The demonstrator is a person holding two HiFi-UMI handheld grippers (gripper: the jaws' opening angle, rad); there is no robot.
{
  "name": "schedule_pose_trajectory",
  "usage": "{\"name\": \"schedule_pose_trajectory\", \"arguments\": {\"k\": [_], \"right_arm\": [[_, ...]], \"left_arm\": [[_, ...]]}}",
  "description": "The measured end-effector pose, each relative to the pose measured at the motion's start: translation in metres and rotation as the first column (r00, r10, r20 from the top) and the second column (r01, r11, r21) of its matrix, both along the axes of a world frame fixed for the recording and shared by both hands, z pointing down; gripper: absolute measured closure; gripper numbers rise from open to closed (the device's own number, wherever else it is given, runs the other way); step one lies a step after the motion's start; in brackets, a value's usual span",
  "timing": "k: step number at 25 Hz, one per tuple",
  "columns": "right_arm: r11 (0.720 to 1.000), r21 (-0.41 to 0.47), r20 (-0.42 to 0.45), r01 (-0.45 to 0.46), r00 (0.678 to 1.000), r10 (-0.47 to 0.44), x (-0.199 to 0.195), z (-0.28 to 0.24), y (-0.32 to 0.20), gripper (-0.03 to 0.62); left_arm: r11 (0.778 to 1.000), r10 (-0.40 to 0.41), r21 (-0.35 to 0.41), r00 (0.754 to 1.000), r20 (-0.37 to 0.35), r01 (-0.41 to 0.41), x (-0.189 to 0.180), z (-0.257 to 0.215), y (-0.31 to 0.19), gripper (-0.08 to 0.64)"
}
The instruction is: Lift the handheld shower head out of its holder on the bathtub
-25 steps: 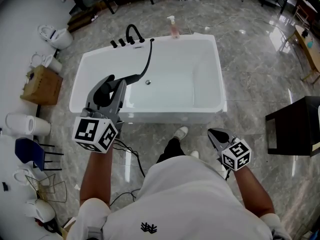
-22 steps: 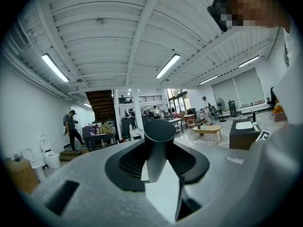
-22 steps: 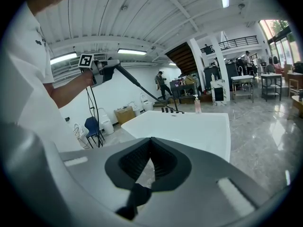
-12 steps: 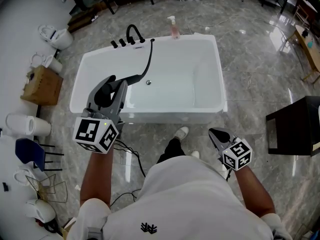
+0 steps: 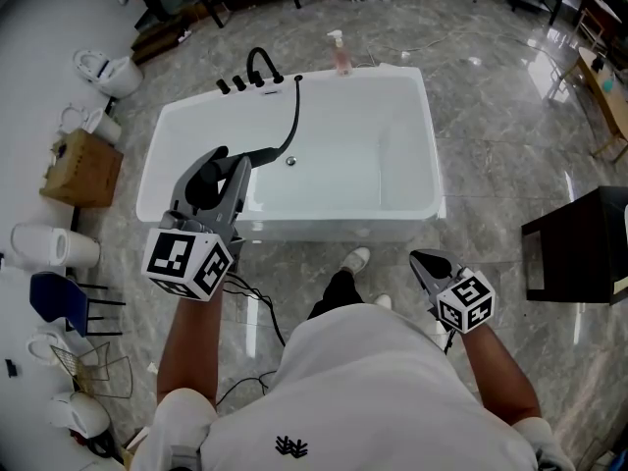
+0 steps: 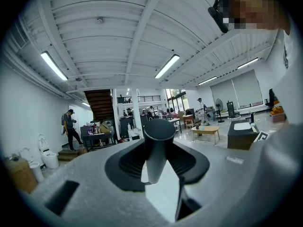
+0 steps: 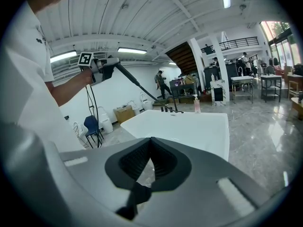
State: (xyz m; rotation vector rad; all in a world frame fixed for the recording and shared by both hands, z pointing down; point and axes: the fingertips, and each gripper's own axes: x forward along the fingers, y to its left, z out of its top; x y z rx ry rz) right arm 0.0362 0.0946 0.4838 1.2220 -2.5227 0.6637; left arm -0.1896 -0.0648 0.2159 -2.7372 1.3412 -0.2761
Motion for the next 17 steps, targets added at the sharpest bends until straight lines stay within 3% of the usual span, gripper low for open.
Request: {"name": "schedule_pose_trajectory", "arguments": {"k": [6,17], "right_arm": [[1.0,0.003,0.001,0.004,1.0,-0.004,-0.005,-0.002,0.003,0.58],[1.0,-0.001,-0.007,-0.012,1.0,0.012,0.006,0.003,0.002,0.58]], "left_arm": [[1.0,-0.009,-0.022,1.0,0.002,0.009,-0.008,0.005,-0.003,0.422],[1.0,-0.01,0.001,1.0,-0.011,0.01,-0.003,-0.004,-0.005,0.422]]}}
